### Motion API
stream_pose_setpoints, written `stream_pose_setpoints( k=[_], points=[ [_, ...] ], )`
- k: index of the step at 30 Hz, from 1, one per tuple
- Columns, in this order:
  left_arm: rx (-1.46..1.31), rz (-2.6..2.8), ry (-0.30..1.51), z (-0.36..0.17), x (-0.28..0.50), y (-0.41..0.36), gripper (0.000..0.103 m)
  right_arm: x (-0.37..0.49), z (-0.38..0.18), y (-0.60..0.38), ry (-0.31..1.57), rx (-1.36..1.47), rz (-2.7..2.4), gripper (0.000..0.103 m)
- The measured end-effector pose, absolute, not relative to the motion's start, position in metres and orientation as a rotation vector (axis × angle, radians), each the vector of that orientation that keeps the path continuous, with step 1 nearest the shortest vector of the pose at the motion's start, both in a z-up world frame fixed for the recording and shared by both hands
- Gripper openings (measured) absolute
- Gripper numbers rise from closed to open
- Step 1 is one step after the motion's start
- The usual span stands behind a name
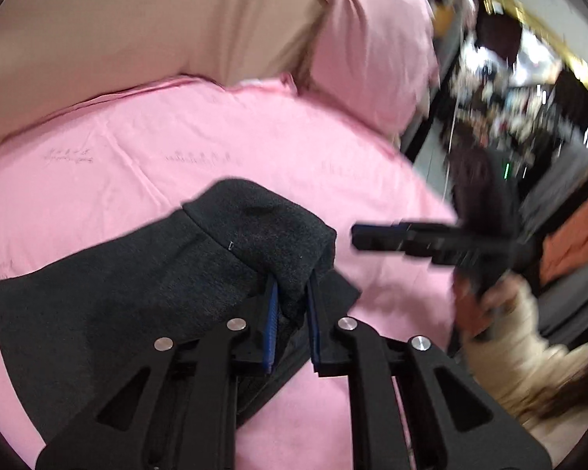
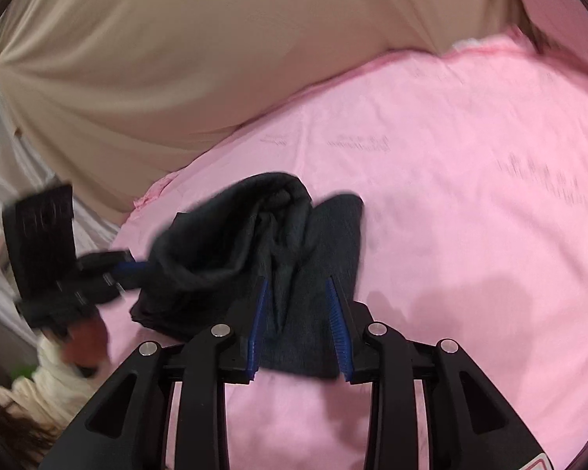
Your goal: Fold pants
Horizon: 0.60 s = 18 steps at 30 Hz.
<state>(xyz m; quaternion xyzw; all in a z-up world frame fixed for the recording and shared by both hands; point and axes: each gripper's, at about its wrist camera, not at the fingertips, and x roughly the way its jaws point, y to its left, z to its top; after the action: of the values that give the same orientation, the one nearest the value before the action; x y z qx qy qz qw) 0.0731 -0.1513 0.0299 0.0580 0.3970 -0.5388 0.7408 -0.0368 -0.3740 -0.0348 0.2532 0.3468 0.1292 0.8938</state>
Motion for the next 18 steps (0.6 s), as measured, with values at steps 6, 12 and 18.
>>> stream_pose_setpoints(
  k=[6,12,18],
  points=[
    [-0.012,-1.145,0.876,0.046,0.102,-0.136,0.012,0.018,-0.037,-0.342,0.789,0.289,0.333,0.03],
    [-0.07,-1.108,0.845,0.064,0.11,-0.115,0.012,0.039,-0.047,-0.329,0.883,0.325,0.417,0.002],
    [-0.096,-1.121,0.813,0.071,0.112,-0.112,0.012,0.045,-0.032,-0.304,0.833,0.504,0.586,0.002]
  ],
)
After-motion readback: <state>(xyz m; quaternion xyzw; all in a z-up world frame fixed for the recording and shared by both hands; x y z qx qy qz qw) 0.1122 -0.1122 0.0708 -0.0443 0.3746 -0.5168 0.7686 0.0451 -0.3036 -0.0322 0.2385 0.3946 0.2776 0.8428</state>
